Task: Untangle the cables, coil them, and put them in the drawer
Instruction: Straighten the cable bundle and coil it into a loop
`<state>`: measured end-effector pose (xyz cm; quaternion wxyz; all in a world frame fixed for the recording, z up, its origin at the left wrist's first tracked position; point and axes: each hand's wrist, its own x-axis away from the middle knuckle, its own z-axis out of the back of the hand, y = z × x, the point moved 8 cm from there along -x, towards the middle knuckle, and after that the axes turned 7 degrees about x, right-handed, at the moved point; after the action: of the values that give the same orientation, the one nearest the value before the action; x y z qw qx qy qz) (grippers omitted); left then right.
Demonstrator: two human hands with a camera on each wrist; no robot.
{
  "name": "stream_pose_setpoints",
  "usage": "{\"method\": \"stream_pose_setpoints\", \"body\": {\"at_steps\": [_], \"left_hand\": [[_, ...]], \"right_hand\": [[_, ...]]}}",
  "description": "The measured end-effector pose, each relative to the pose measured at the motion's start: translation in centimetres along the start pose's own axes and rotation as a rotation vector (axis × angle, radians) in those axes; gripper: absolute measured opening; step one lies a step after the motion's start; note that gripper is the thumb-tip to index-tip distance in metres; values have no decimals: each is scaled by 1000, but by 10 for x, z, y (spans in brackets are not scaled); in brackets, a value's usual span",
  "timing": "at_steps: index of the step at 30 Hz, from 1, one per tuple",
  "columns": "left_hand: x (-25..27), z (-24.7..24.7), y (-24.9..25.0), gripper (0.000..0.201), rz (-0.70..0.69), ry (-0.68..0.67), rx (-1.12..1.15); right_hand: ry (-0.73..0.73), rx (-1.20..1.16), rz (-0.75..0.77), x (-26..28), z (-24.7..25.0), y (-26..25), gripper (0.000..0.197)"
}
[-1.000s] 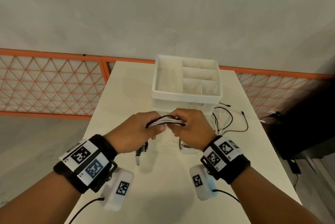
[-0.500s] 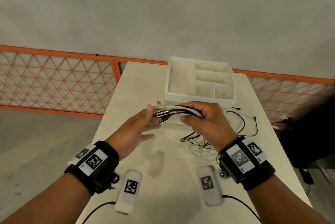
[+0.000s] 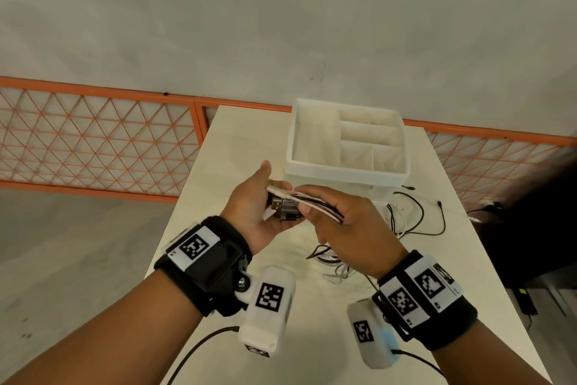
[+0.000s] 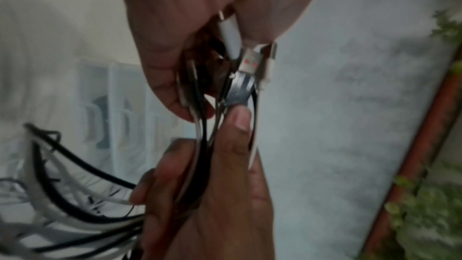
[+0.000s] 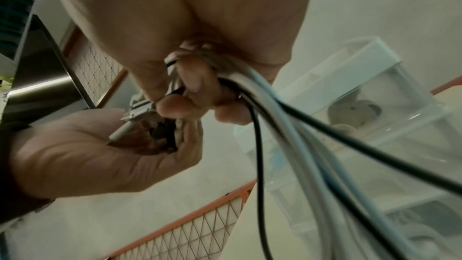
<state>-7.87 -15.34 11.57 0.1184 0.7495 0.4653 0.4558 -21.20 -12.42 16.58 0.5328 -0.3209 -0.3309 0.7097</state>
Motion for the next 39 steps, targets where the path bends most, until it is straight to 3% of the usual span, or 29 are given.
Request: {"method": "stream_pose_setpoints", "body": {"at_steps": [4,9,13,15,19,21,26,32,35,39], "left_hand": [[-1,4,1,61,-9,15,-141],[5,4,0,71,159,-154,-84],[18,-5,5,59,48,-386,-152],[20,-7,5,57,-50,-436,-242],[21,-9,16,41,-301,-354,-397],[23,-11,18,47,-363,-354,-432],[29,-20,15,47,-336,-397,-384],[21,-11,19,4,-388,-260,-319],[19,-3,21,11,-362,-213,-198],[26,-10,21,45,-330,-217,-89]], "right_hand": [[4,-4,71,0,-7,-12,25],[18,-205,26,-1,-5,-4,19],[90,-285,-68,-3,2,7,16],[89,-273,-74,-5,0,7,17],[77,-296,-71,-8,-4,5,15],[76,-317,-58,-7,-4,1,15],[129,-330,-35,-8,-9,-4,11],[176,-372,-76,-9,-9,4,14],[181,-330,-77,-10,-8,10,18],[193,-81,29,-8,-8,0,20]]}}
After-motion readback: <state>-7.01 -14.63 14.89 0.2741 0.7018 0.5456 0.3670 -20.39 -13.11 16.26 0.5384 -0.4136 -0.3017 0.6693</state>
